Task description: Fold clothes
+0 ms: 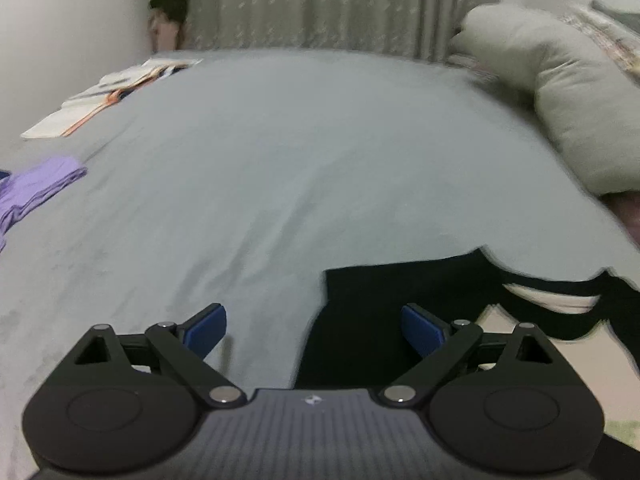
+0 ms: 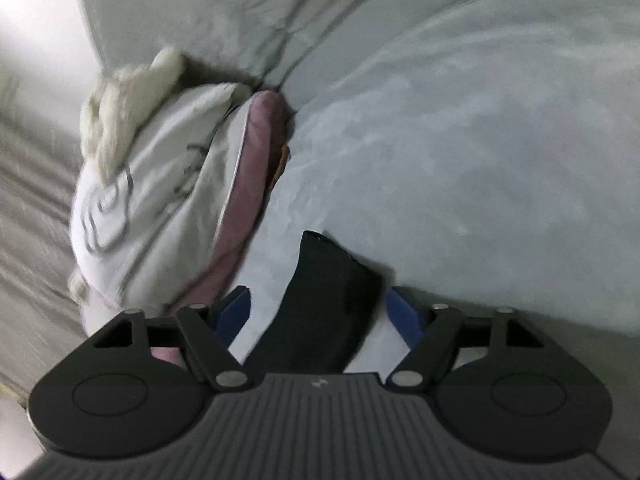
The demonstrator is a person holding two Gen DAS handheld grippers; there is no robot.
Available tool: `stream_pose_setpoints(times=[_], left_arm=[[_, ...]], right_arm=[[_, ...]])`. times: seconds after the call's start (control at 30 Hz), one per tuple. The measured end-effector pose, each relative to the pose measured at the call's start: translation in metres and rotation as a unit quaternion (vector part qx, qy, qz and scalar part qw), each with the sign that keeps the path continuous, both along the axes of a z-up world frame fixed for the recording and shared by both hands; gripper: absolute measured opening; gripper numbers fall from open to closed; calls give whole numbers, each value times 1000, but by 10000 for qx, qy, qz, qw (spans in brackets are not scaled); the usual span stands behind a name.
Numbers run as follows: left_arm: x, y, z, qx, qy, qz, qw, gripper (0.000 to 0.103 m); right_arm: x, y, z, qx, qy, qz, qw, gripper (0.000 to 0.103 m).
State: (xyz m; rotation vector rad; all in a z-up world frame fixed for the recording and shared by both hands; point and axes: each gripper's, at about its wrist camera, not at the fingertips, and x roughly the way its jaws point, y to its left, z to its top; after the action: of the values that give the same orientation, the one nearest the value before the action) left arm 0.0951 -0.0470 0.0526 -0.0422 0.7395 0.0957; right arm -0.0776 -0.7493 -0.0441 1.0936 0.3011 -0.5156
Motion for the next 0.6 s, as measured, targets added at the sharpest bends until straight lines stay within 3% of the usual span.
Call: stream_pose_setpoints(times=[0.07,0.13,0.23,0.33,0.4,0.53,0.6], left_arm=[[-12,-18,14,-139,-128,-255,9995,95],[-25,-44,24,-477,-211,-643,9966,97],[-45,-106,29,-892,-93,-1631,9825,98],[-68,-170,24,-607,-126,-2398,9688,98],[-94,-228,15,-127,-235,-3056,9518,98],[-133,-307,-3,899,-592,-3932,9131,98],[-142,-328,-9,1044,-684,-4108,9031,98]], right_arm=[[7,-2,-5,-226,180,-19,9996,18],[5,-7,-15,-153,159,-84,9997,13],[2,-10,-14,-75,97,-85,9999,13],[4,-4,-7,-242,165,-23,9996,13],[3,-2,-3,-221,101,57,9997,13],[2,0,14,-345,3,331,9989,13],[0,-1,25,-372,-146,504,9979,13]])
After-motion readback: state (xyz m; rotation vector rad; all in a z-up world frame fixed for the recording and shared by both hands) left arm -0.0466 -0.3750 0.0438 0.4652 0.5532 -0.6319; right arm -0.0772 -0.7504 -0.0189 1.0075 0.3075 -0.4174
